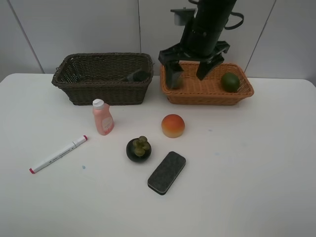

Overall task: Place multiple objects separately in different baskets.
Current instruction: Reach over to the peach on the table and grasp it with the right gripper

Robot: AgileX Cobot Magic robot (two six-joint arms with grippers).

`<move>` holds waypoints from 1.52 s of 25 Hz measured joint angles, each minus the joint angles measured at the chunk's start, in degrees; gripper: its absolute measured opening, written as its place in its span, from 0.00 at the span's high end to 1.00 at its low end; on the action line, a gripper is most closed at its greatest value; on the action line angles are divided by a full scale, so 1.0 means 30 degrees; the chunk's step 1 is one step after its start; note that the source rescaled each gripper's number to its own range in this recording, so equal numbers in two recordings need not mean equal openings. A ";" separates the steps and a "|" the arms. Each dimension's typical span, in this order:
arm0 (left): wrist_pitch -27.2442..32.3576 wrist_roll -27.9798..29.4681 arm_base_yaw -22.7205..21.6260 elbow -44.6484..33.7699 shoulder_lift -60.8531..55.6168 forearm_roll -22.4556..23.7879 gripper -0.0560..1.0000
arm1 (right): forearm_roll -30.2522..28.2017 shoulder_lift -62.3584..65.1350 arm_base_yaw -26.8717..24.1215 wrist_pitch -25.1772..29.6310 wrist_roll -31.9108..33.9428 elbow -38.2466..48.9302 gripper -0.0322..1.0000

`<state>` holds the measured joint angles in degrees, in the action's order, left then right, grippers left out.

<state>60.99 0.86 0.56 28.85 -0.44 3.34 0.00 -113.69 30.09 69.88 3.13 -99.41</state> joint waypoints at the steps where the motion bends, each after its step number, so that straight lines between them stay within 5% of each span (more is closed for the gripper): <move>1: 0.0000 0.0000 0.0000 0.0000 0.0000 0.0000 0.00 | 0.0000 -0.0371 0.0120 0.0000 0.0000 0.0000 0.00; 15: 0.0000 -0.0017 0.0000 0.0000 0.0000 0.0000 0.00 | 0.1033 -0.4148 0.0558 -0.0055 0.0000 0.0000 0.00; 38: 0.0000 -0.0031 0.0000 0.0000 0.0000 0.0000 0.00 | 0.0000 -0.6495 0.0558 -0.2590 0.0000 0.0000 0.00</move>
<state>60.99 0.77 0.56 28.85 -0.44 3.34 0.00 -133.18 31.77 62.11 3.13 -99.41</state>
